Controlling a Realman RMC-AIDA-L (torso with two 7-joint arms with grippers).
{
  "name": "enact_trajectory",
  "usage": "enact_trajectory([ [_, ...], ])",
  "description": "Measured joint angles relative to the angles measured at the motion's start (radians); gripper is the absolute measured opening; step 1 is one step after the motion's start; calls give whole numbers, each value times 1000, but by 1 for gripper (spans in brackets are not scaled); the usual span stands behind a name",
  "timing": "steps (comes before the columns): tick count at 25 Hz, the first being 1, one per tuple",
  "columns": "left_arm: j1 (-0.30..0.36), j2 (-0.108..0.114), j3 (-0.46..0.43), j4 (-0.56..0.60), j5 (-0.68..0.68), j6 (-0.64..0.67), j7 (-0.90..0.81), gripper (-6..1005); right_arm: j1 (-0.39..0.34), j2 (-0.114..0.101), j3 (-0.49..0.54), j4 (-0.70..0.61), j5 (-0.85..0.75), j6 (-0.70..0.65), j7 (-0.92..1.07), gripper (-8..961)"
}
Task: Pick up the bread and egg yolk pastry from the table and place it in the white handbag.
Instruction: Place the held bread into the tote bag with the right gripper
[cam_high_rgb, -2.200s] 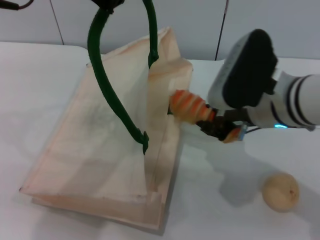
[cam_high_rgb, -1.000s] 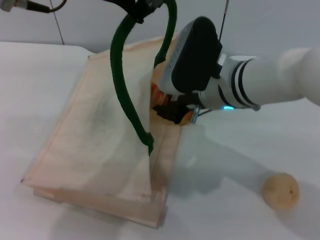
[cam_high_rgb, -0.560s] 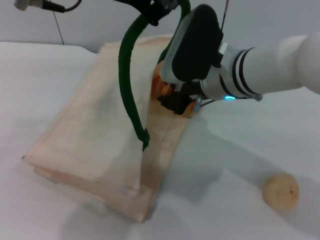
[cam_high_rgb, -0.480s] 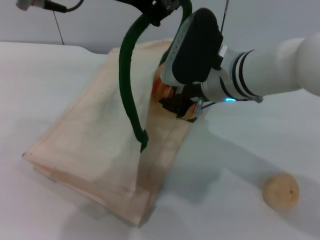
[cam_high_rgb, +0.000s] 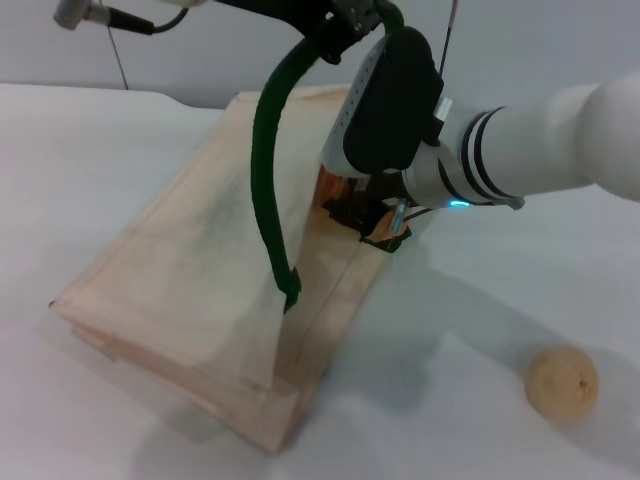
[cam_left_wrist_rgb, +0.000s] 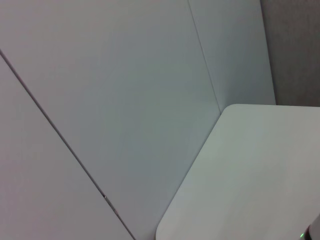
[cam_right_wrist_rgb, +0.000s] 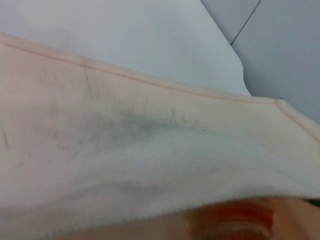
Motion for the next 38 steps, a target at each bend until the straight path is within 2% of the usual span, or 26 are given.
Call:
enact_trajectory([
  [7, -1, 0, 0, 0, 0, -1, -1, 106, 1, 0, -8, -1, 0, 9, 0, 324],
  [18, -2, 0, 0, 0, 0, 0, -2, 107, 4, 0, -7, -2, 0, 41, 11, 467],
  [24, -12, 0, 0, 0, -1, 0, -2, 107, 8, 0, -4, 12, -6, 46, 12, 721],
  [29, -12, 0, 0, 1, -2, 0, -2, 107, 18, 0, -3, 41, -8, 53, 21, 894],
  [34, -8, 0, 0, 2, 13, 1, -3, 107, 39, -2, -2, 88, -11, 49, 42, 891],
  [38, 10, 0, 0, 2, 42, 9, -3, 107, 26, -5, 11, 85, -12, 47, 43, 891],
])
